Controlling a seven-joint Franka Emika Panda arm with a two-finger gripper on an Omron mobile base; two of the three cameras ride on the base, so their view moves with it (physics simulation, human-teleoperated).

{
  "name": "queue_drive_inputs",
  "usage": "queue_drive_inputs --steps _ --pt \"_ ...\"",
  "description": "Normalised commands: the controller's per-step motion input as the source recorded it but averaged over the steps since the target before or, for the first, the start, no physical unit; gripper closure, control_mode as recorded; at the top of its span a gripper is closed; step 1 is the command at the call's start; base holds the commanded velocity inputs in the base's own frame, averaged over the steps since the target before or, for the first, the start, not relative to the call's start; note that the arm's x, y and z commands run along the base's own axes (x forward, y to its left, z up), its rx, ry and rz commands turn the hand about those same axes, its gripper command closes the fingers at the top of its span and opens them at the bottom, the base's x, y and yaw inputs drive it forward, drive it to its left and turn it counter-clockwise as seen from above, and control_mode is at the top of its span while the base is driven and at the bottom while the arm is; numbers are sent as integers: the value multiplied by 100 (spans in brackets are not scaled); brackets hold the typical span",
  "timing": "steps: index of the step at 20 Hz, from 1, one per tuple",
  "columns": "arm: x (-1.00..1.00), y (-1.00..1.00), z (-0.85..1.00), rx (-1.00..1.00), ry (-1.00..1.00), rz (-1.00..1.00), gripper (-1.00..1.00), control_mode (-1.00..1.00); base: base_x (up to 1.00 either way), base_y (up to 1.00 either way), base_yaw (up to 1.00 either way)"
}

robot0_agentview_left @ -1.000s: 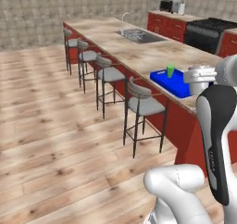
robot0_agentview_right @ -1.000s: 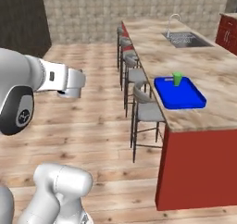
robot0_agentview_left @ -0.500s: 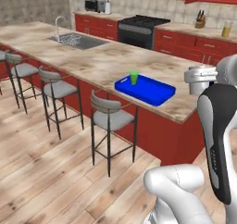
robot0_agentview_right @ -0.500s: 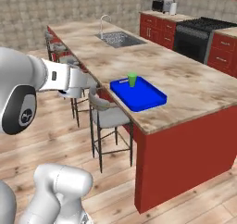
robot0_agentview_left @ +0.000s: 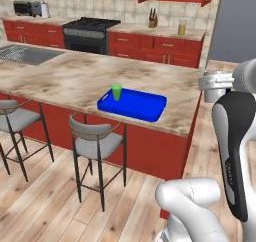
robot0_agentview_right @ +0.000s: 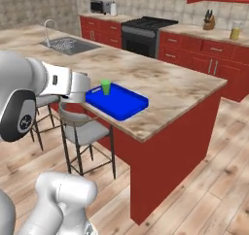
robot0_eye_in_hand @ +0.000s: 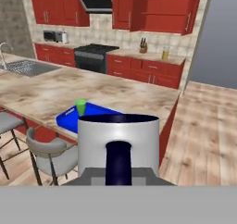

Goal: There is a tray on the dining counter. Grab the cup, mug, and pitcher and place them on the tray. The pitcher may be placed next to the tray if it cannot fit the tray.

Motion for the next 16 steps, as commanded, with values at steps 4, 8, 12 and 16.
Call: queue_drive_inputs --steps 4,8,12,16 --pt "0 0 0 0 0 0 100 100 29 51 -45" --pt "0 0 0 0 0 0 100 100 38 52 -39" --pt "0 0 0 0 0 0 100 100 33 35 -30" --pt "0 0 0 0 0 0 100 100 29 12 -25"
